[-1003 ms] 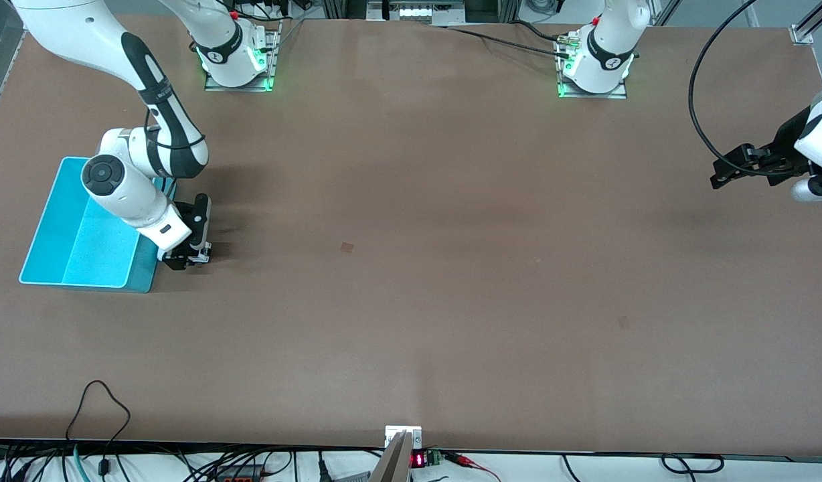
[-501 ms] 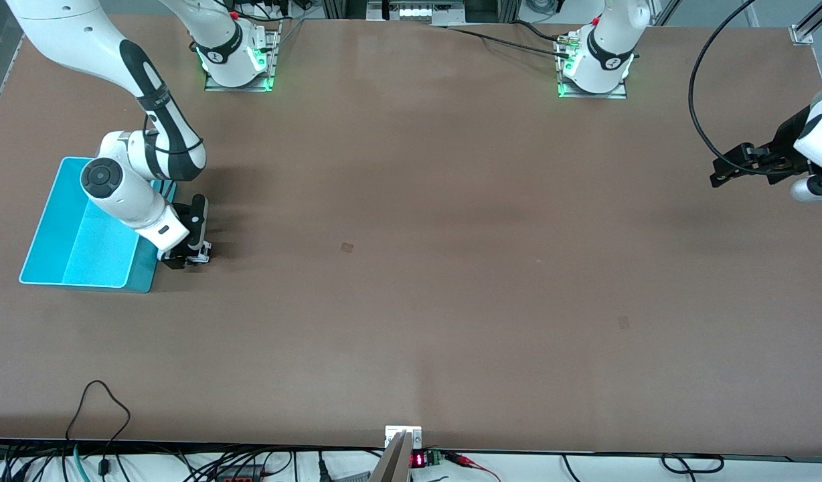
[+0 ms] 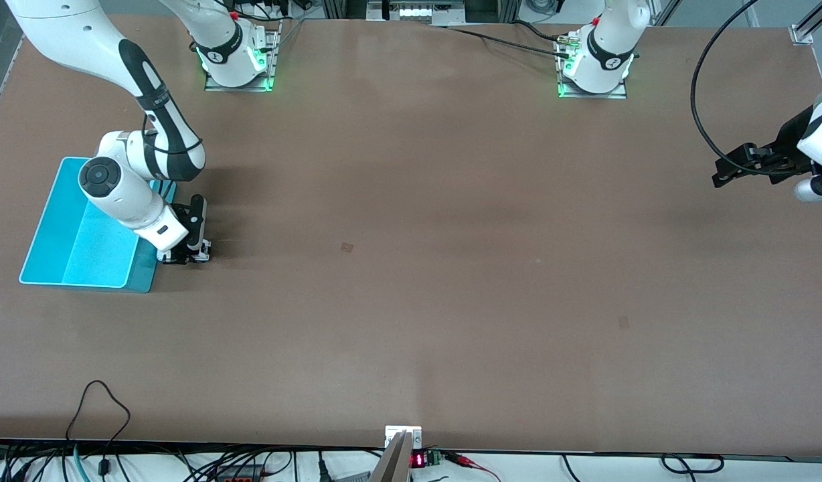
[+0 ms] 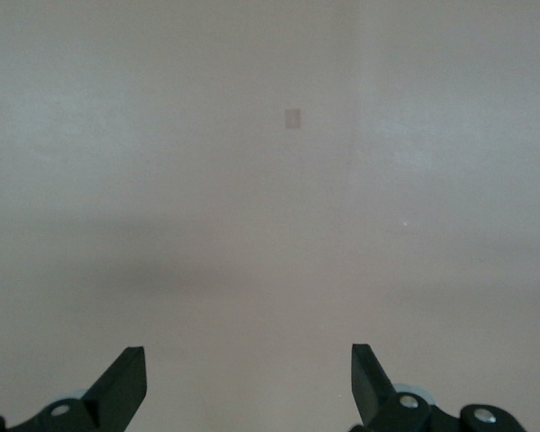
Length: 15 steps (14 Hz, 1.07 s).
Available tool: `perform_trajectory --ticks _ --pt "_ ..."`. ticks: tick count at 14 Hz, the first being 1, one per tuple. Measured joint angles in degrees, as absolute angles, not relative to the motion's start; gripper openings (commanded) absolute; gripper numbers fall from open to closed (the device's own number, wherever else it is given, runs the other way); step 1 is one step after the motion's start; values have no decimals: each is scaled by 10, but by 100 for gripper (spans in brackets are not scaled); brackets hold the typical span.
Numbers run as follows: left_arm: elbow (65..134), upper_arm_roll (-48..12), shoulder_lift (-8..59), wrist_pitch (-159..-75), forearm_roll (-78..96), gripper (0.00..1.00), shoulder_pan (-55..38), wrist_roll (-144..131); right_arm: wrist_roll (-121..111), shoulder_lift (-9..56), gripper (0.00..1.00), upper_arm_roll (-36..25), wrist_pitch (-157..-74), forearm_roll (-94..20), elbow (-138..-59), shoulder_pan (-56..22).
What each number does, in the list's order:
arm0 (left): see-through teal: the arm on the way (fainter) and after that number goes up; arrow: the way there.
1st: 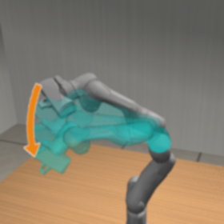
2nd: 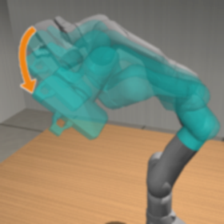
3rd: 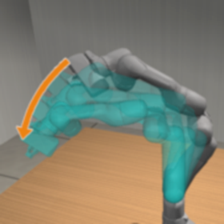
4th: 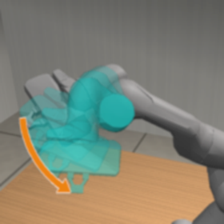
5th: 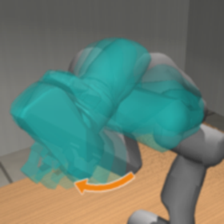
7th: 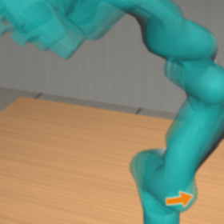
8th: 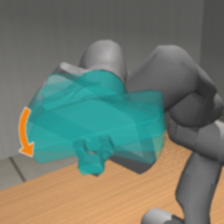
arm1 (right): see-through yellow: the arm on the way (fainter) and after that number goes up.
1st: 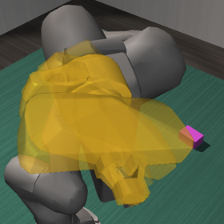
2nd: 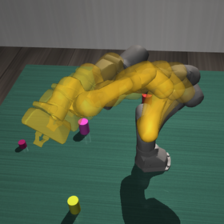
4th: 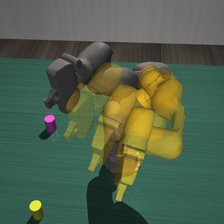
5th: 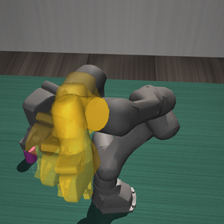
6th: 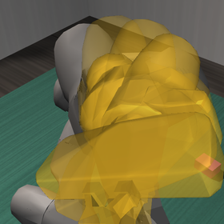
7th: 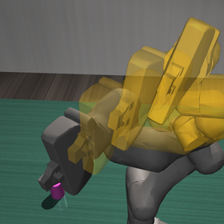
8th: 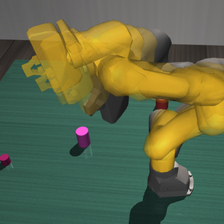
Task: Wind and store white jeep toy
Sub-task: 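Lift the jeep off the table with the right gripper, then move the jeep over the blue bin and lower it inside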
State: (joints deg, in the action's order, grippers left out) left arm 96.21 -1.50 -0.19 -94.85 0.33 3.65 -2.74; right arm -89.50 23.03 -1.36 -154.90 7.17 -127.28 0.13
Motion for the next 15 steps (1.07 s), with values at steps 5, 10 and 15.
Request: perform_trajectory --ticks 5,10,15 --pt "962 -15 -2 -949 3 100 37 -27 -749 204 0 1 -1512 71 -1273 -18" --pt "962 -17 -2 -949 3 100 36 -27 -452 146 0 63 -1454 72 -1270 -63" --pt "962 -21 -3 -948 3 100 36 -27 -265 65 0 78 -1354 71 -1260 -47"
